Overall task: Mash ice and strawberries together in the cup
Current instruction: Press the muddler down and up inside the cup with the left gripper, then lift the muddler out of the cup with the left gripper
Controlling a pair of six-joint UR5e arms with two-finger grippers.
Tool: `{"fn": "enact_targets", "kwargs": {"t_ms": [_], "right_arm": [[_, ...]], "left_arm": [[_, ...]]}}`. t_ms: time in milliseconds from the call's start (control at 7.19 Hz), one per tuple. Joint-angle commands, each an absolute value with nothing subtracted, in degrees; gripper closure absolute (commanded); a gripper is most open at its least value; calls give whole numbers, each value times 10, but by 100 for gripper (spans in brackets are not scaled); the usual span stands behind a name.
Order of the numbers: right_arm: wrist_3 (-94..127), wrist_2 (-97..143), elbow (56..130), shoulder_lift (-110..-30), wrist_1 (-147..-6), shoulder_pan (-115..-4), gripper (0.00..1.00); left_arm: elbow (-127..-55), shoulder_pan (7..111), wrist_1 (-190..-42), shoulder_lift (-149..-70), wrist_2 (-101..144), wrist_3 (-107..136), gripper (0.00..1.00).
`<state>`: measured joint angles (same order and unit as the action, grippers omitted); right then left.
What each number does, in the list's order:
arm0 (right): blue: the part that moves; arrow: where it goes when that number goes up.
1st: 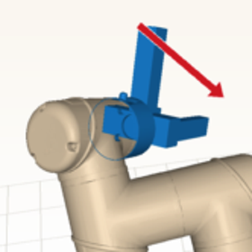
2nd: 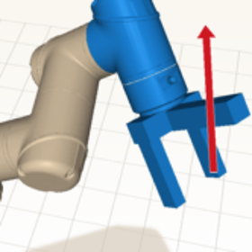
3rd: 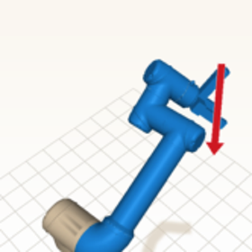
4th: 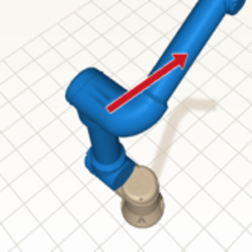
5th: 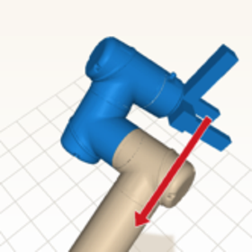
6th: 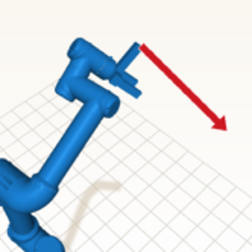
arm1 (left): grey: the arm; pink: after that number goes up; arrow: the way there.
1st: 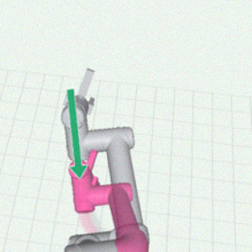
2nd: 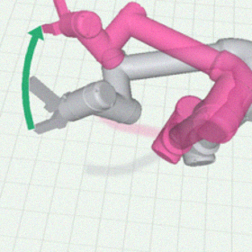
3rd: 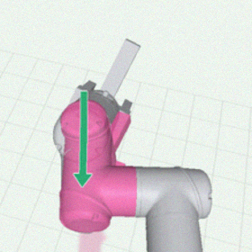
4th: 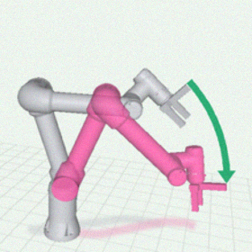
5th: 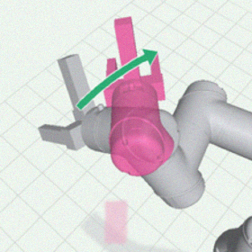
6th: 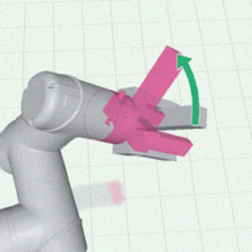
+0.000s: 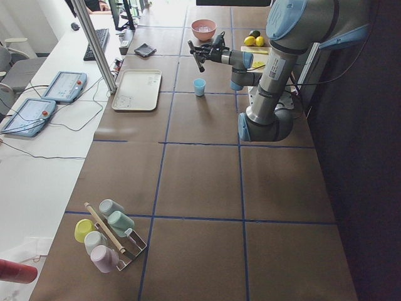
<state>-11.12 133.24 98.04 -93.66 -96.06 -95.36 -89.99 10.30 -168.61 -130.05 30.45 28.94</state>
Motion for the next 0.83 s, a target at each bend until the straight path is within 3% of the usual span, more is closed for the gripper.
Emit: {"fn": "enact_targets", "kwargs": {"t_ms": [0, 417, 695], "right_arm": [[-110, 1332, 983, -935, -961, -954, 1], [-111, 1333, 984, -920, -961, -954, 1], [-109, 1333, 984, -915, -961, -954, 1]], "left_arm": [[-1018, 124, -1664, -1239, 357, 276, 100], [-1060, 186, -1661, -1196, 454, 338, 100], [-1083, 243, -1664, -1119, 552, 418, 100]]}}
